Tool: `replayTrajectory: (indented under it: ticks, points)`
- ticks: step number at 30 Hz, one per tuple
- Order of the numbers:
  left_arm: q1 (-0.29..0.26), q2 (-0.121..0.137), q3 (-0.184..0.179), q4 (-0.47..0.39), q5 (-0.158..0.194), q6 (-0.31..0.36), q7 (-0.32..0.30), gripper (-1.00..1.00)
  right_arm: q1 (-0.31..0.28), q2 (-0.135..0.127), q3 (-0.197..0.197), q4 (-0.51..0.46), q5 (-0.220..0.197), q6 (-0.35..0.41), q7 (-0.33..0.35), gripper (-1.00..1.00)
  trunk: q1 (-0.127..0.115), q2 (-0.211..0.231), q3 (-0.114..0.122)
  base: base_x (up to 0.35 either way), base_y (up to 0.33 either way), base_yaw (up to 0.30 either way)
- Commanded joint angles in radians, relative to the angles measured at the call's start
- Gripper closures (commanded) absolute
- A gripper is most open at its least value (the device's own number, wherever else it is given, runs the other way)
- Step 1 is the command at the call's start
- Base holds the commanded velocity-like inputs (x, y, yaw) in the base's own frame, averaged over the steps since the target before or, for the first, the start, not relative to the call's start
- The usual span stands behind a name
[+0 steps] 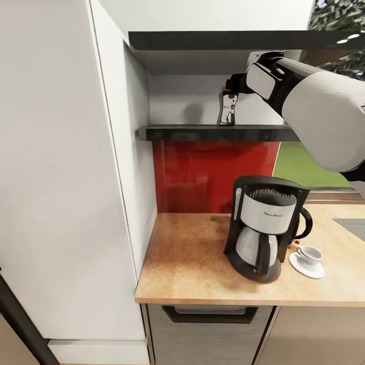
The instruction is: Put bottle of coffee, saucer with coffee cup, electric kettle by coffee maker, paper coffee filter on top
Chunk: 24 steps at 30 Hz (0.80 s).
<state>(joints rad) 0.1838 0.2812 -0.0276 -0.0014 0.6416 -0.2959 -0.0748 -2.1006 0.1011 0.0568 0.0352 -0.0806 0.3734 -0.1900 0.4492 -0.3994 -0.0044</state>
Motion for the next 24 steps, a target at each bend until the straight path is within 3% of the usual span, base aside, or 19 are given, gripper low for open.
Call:
replayTrajectory:
  ticks: [1, 18, 24]
  points:
    - [0.0, 0.001, -0.003, 0.0, 0.01, -0.001, -0.007, -1.0, -0.001, 0.0, 0.006, 0.002, -0.008, 0.001, -0.003, -1.0, 0.001, -0.001, 0.0, 0.212, 0.0, 0.0]
    - [0.0, -0.005, -0.003, 0.0, 0.01, 0.0, -0.007, -1.0, 0.007, 0.002, 0.006, 0.002, -0.008, 0.001, -0.003, -1.0, 0.001, -0.001, 0.0, 0.032, 0.0, 0.0]
    - [0.0, -0.005, -0.003, 0.0, 0.01, 0.003, -0.006, -1.0, 0.011, 0.003, 0.006, 0.002, -0.008, 0.001, -0.003, -1.0, 0.001, -0.001, 0.0, 0.217, 0.0, 0.0]
